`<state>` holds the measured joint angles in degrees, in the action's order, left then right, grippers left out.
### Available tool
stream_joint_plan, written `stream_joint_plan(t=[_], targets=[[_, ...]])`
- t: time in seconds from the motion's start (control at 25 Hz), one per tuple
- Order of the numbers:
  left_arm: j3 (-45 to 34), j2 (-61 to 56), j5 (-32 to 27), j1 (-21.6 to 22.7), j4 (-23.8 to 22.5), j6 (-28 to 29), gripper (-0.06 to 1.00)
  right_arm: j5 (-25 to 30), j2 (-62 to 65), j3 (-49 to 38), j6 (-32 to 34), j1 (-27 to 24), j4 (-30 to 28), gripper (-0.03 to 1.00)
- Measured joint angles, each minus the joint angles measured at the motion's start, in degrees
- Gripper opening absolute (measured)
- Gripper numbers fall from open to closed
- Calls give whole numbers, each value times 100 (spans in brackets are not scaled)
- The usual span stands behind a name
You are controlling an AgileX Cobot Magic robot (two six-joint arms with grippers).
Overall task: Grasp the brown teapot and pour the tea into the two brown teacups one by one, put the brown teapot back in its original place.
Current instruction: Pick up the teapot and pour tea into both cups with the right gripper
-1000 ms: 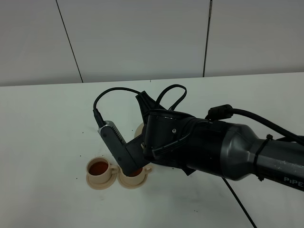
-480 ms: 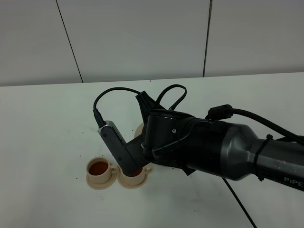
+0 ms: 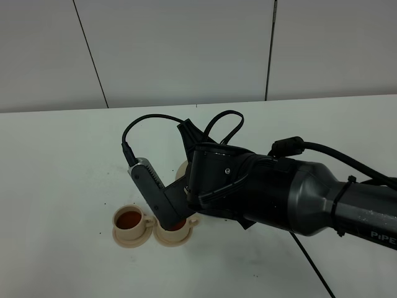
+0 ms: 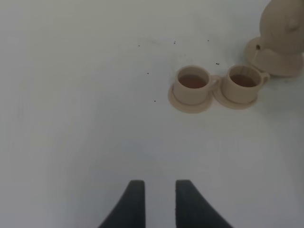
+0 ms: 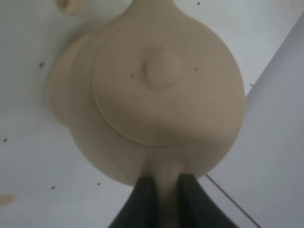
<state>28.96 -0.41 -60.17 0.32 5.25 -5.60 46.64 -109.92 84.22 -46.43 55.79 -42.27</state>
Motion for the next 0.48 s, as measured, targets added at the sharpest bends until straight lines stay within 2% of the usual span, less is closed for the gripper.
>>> stream_joint_plan(t=[0.48], targets=[[0,0,0,0,0,0,23,0,0,0,0,0,0,10]])
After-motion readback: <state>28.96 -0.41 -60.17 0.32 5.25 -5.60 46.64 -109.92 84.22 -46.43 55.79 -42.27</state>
